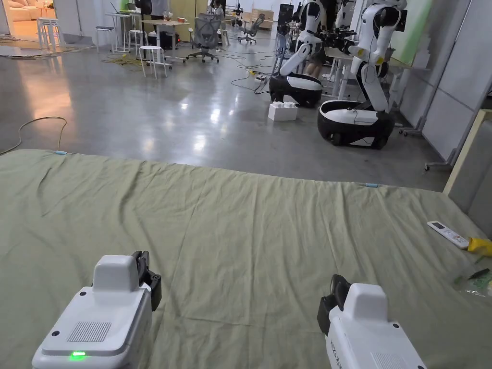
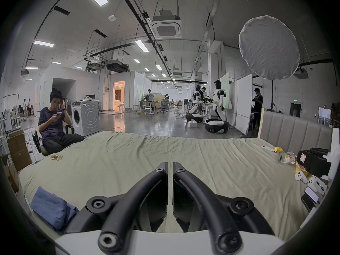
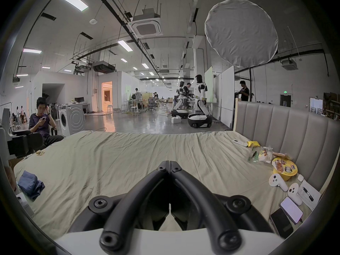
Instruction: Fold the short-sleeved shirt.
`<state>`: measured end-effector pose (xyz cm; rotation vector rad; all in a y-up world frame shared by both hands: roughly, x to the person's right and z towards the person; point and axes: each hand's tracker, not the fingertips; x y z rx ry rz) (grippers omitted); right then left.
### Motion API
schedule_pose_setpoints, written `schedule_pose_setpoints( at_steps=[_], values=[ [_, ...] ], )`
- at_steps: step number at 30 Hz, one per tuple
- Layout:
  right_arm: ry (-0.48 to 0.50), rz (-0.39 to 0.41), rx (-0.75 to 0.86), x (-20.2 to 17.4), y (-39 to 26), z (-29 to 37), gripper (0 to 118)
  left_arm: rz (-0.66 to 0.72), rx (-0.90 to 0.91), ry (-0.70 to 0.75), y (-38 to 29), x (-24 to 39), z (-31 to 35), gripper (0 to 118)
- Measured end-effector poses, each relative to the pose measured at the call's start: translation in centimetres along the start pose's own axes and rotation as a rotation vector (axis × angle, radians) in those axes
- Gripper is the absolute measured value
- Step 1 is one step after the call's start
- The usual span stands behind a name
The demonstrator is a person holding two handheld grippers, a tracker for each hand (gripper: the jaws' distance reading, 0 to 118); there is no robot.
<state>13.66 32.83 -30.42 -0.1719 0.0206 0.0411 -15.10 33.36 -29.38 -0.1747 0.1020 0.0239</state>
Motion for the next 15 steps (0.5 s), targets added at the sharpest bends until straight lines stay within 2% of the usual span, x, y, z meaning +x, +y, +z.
schedule_pose_setpoints(
  at_steps=[12,14,15],
  values=[
    [-0.003,0.002,-0.002,-0.32,0.02,-0.31,1,-0.011,-0.006,0.014,-0.13,-0.36,-0.06,5],
    [-0.009,0.005,0.002,-0.36,0.02,-0.35,1,-0.019,-0.002,0.021,-0.04,-0.36,-0.08,7],
    [-0.016,0.01,0.005,-0.33,-0.01,-0.36,4,-0.022,-0.002,0.023,0.04,-0.39,-0.08,13]
  ],
)
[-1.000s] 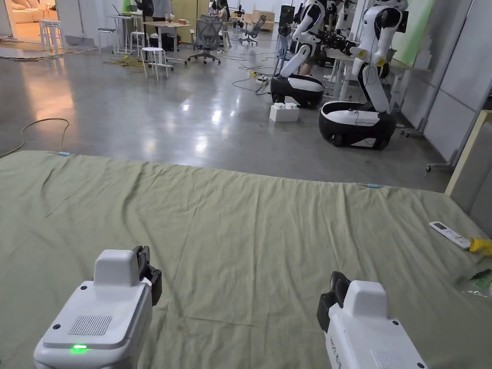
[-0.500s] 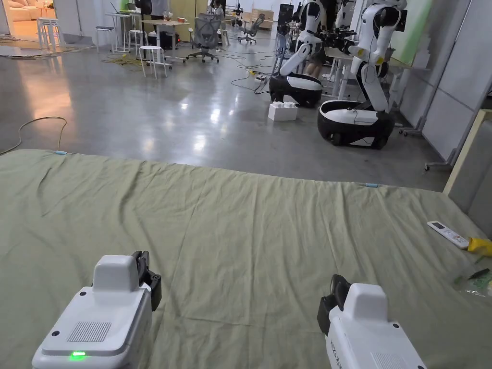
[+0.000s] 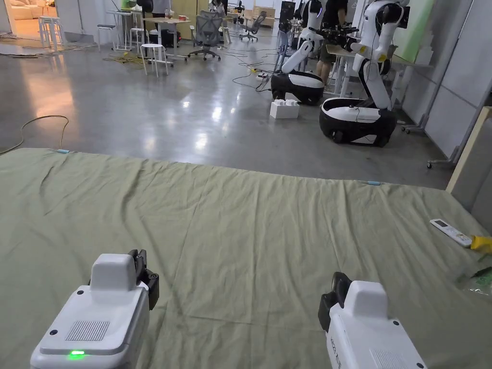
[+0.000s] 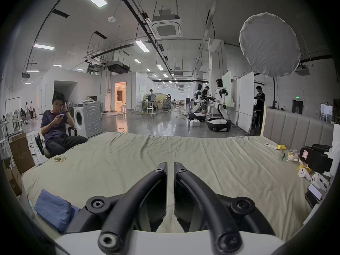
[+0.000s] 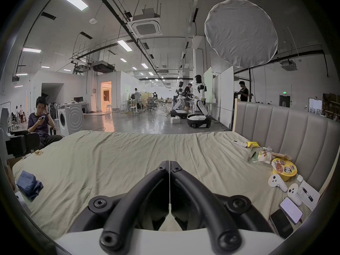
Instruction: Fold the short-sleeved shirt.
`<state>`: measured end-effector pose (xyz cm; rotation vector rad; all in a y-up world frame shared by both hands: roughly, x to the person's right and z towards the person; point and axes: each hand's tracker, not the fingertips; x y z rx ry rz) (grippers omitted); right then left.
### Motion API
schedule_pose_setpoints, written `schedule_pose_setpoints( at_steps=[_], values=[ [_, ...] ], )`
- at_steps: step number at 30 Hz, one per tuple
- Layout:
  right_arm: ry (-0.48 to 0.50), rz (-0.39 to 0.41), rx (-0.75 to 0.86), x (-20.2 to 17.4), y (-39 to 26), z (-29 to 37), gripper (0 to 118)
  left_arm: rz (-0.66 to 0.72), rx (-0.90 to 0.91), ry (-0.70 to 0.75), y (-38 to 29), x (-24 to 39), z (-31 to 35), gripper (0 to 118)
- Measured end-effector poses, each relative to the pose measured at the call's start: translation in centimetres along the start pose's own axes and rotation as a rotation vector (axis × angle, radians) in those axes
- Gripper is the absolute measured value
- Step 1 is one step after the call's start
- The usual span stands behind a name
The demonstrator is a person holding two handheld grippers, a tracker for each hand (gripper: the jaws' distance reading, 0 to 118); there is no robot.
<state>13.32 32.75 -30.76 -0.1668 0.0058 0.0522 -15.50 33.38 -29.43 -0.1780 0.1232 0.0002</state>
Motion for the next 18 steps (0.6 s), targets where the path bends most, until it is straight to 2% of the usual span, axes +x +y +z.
schedule_pose_setpoints(
  at_steps=[1,2,3,4,5,7,11,12,18],
  values=[
    [-0.003,0.003,0.002,-0.02,0.01,-0.04,14,-0.002,-0.001,0.001,0.07,-0.04,0.01,25],
    [-0.008,0.006,0.002,-0.05,0.02,-0.11,39,-0.003,-0.001,0.004,0.11,-0.07,-0.01,44],
    [-0.014,0.01,0.001,-0.08,0.05,-0.19,58,-0.005,0.002,0.008,0.12,-0.08,-0.04,57],
    [-0.019,0.01,-0.001,-0.08,0.05,-0.22,72,-0.006,0.006,0.012,0.12,-0.09,-0.04,63],
    [-0.026,0.008,-0.002,-0.07,0.05,-0.25,79,-0.01,0.015,0.022,0.09,-0.1,0.02,64],
    [-0.033,0.008,0.007,0.0,0.06,-0.2,82,-0.024,0.026,0.041,0.1,-0.05,0.1,68],
    [-0.039,0.003,0.011,0.16,0.12,-0.21,108,-0.036,0.024,0.048,0.18,-0.26,0.11,85],
    [-0.039,-0.001,0.014,0.25,0.1,-0.13,111,-0.033,0.025,0.043,0.22,-0.37,0.19,87],
    [-0.031,-0.039,0.012,0.46,0.39,-0.06,113,-0.028,0.005,0.011,0.4,-0.55,0.24,97]
  ],
)
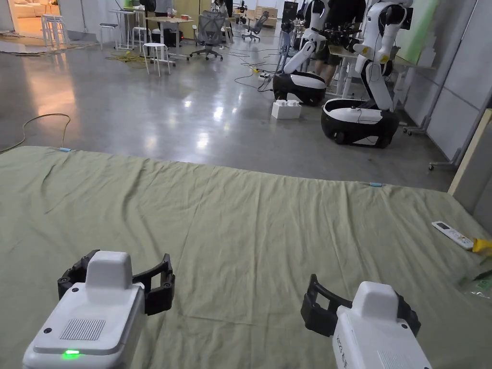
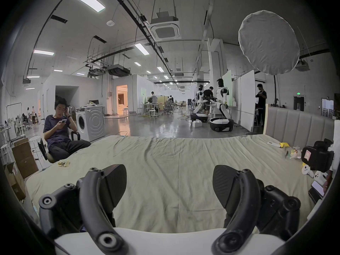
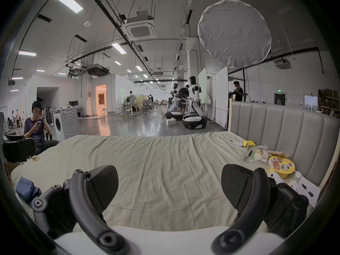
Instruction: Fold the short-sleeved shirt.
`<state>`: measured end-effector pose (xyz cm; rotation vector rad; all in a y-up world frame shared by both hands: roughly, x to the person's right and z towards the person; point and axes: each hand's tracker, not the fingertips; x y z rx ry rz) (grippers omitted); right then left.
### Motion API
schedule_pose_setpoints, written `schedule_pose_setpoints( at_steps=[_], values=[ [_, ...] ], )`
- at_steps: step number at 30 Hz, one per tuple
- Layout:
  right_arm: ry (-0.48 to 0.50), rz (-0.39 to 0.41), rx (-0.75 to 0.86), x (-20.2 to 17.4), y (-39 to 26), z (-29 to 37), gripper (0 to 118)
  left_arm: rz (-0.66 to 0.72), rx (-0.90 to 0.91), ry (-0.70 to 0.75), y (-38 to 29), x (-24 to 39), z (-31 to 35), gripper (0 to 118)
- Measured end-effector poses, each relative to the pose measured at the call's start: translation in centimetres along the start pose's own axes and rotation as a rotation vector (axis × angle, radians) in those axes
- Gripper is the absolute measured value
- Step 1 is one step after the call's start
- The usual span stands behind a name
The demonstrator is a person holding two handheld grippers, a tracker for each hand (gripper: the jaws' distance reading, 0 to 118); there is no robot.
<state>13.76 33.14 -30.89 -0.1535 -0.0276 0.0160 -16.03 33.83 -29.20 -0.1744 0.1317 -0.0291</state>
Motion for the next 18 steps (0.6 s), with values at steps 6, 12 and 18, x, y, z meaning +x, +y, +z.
schedule_pose_setpoints(
  at_steps=[6,12,18],
  values=[
    [-0.02,0.0,-0.015,-0.5,0.4,-0.4,118,-0.009,-0.007,0.032,0.3,0.5,-0.1,104],
    [-0.035,-0.028,-0.038,-0.6,0.6,-0.6,118,0.079,-0.01,0.01,0.7,-0.2,-0.1,111],
    [-0.074,-0.02,-0.069,-1.3,1.2,-0.5,118,0.147,-0.013,-0.016,1.0,-0.7,0.0,116]
  ],
)
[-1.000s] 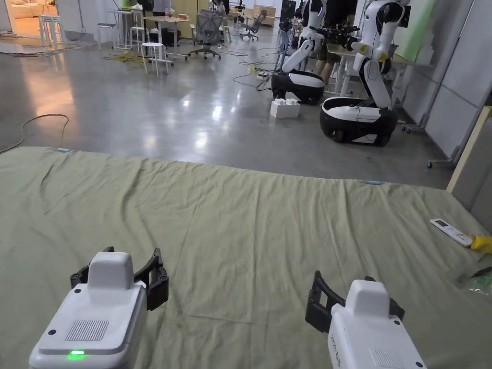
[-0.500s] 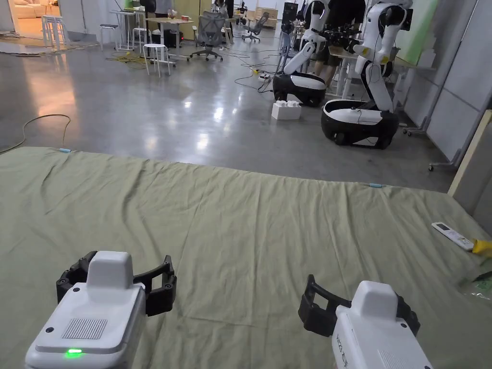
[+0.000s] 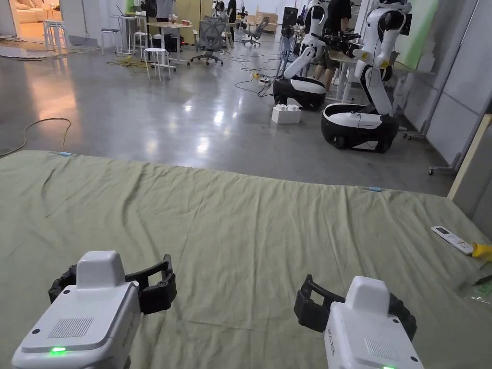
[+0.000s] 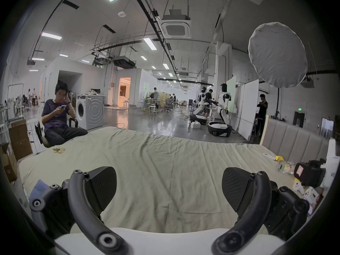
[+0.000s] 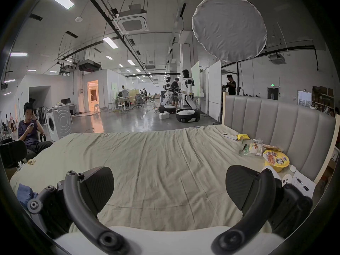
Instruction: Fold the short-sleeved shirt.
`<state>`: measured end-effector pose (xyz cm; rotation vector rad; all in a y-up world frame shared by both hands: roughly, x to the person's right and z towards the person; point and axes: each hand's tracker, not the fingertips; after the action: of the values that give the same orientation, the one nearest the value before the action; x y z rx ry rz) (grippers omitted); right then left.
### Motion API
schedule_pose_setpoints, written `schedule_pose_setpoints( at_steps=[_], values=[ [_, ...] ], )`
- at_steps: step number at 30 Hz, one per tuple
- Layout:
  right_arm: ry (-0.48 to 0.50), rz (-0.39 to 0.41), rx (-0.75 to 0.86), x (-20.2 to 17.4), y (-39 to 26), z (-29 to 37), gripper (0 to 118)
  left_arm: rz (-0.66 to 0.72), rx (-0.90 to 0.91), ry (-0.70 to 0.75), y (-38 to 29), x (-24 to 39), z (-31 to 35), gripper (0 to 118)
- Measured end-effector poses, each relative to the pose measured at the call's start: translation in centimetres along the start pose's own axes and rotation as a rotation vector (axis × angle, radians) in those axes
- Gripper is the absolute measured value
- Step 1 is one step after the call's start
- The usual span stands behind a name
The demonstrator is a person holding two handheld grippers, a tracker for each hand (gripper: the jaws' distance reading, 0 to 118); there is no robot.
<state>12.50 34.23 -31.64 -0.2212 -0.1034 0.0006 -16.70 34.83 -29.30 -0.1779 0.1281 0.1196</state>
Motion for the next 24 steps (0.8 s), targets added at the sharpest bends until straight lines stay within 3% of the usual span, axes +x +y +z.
schedule_pose_setpoints(
  at_steps=[7,12,24],
  values=[
    [0.02,-0.056,-0.054,-0.4,0.6,0.3,118,0.041,0.039,-0.028,-0.1,-0.2,0.3,118],
    [-0.006,-0.044,-0.113,-0.9,0.8,-0.2,118,-0.064,0.087,0.013,-0.8,0.5,0.4,118],
    [-0.016,-0.037,-0.149,-1.1,1.3,-0.4,118,-0.083,0.052,0.006,-1.0,0.6,0.2,118]
  ],
)
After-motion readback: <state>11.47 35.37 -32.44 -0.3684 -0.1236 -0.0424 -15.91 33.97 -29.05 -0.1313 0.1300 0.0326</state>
